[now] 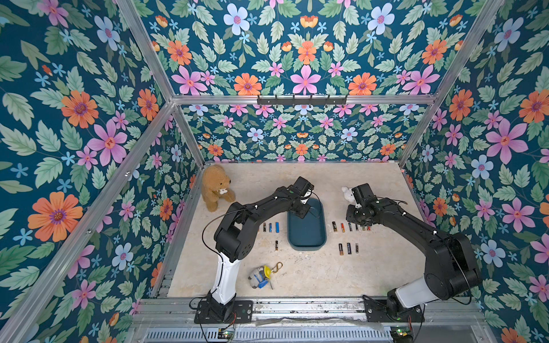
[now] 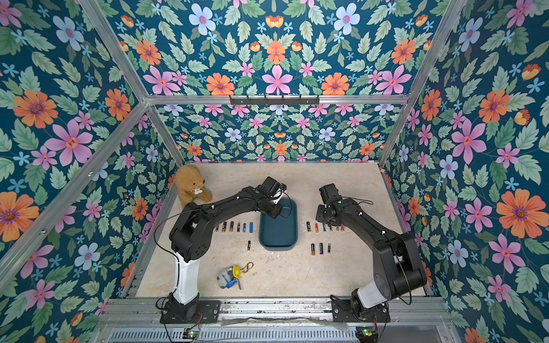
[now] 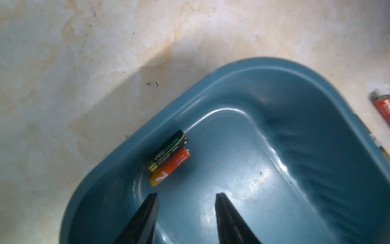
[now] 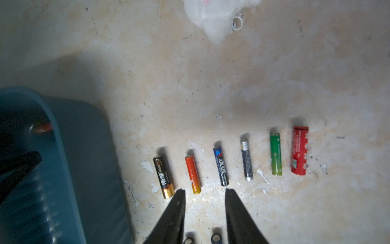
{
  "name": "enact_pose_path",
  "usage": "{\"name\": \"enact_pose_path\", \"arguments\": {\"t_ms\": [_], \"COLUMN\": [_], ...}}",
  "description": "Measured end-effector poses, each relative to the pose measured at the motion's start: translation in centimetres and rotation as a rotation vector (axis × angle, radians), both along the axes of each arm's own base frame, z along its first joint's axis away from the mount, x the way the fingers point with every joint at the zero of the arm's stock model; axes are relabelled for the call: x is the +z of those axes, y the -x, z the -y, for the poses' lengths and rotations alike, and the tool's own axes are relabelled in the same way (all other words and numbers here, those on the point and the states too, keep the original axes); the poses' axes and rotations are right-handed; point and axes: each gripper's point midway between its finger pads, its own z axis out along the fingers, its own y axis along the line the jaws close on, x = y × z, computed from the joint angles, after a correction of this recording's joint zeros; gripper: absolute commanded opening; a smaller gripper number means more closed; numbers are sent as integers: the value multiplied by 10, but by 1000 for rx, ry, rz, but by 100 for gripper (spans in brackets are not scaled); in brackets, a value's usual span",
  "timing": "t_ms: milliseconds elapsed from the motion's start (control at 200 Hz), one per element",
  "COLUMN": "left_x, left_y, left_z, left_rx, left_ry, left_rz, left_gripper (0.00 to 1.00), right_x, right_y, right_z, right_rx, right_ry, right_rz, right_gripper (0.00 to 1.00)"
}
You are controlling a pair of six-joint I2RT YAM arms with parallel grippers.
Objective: Take the batteries out of the storage box
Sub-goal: Pick up the battery from the storage box.
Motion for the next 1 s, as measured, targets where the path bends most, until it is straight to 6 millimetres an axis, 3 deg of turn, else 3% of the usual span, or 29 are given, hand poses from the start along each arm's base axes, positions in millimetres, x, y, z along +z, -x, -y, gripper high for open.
{"name": "enact_pose_path", "arguments": {"t_ms": [595, 1000], "left_x": [-21, -8], "left_y": [0, -9], "left_z": [-1, 3], "left_rx": [-22, -34], "left_ry": [-41, -78], "left_rz": [13, 116], "left_gripper": [48, 48], "right_x": [-11, -16], "right_y": [4, 5], "right_z": [-2, -4], "right_rx": [11, 14], "right_ry": [-19, -21], "right_rz": [-36, -50], "right_gripper": [37, 37]}}
